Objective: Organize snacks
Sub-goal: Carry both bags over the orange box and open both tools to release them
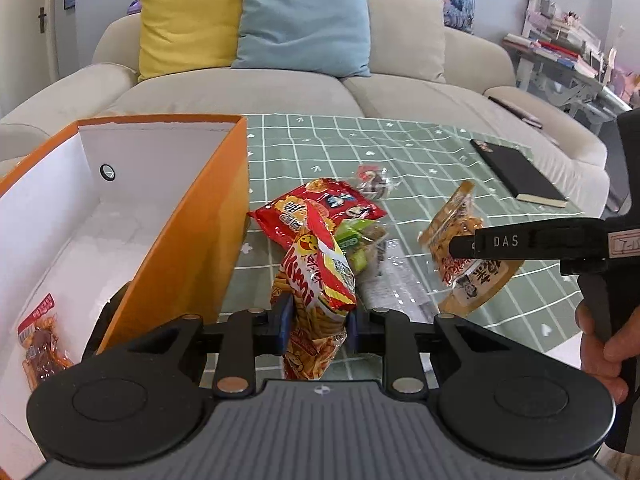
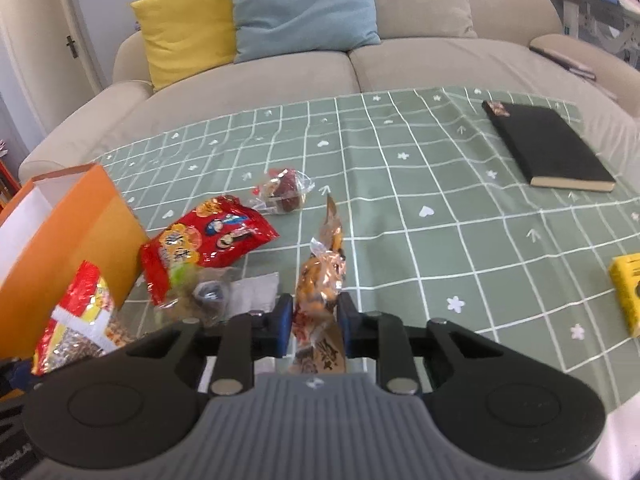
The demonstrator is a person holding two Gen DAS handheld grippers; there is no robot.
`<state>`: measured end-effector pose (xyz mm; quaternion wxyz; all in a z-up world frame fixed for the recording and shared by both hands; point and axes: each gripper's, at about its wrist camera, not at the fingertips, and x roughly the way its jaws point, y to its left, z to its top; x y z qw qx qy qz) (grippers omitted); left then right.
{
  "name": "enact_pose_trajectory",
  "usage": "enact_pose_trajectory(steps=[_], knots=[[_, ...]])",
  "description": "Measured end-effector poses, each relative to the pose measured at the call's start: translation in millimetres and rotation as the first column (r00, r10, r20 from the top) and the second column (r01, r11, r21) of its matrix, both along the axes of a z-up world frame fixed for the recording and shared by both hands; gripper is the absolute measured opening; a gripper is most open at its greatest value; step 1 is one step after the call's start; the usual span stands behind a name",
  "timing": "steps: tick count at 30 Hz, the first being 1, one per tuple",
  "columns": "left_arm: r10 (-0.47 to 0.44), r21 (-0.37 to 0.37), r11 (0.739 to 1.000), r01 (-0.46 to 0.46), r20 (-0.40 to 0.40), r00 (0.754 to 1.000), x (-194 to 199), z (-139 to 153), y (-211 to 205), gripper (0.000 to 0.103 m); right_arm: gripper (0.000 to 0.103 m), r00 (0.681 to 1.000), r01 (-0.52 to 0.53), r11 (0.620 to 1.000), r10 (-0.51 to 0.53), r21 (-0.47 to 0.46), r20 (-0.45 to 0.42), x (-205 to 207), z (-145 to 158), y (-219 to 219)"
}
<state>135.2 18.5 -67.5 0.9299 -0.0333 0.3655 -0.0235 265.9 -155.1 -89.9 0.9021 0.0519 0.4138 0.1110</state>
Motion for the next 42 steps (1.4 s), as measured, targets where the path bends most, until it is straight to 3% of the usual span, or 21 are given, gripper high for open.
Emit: enact_pose_trajectory(steps=[11, 17, 24, 29, 35, 42], knots=[[0.012, -0.058, 0.998, -0.01, 0.043, 0.999, -26.9, 24.2, 5.3, 0.029, 0.019, 0.994, -0.079, 0.996, 0.076, 0.031, 0.072, -46.7, 39.5, 3.9], [0.031, -0.131, 0.991, -0.019, 0.088, 0.996, -42.5, 48.5, 11.7, 0.029, 0.019, 0.988, -0.112, 0.992, 0.105, 0.058, 0.111, -79.3, 63.3, 6.0], [0.11, -0.185, 0.979, -0.088, 0.113, 0.987, -54.6, 77.9, 34.2, 0.029, 0.019, 0.966, -0.197, 0.977, 0.178, 0.084, 0.189, -108.9, 98.9, 19.4], [0.163, -0.221, 0.966, -0.135, 0.113, 0.98, -53.0, 95.6, 61.1, 0.029, 0.019, 0.939, -0.274, 0.955, 0.24, 0.115, 0.246, -112.9, 123.7, 44.8], [0.231, -0.214, 0.955, -0.204, 0.109, 0.967, -44.2, 108.6, 91.4, 0.029, 0.019, 0.907, -0.355, 0.924, 0.303, 0.144, 0.292, -107.0, 144.0, 85.5], [0.305, -0.175, 0.94, -0.292, 0.05, 0.951, -27.8, 104.8, 131.1, 0.029, 0.018, 0.877, -0.429, 0.892, 0.372, 0.146, 0.303, -89.3, 152.0, 145.0]])
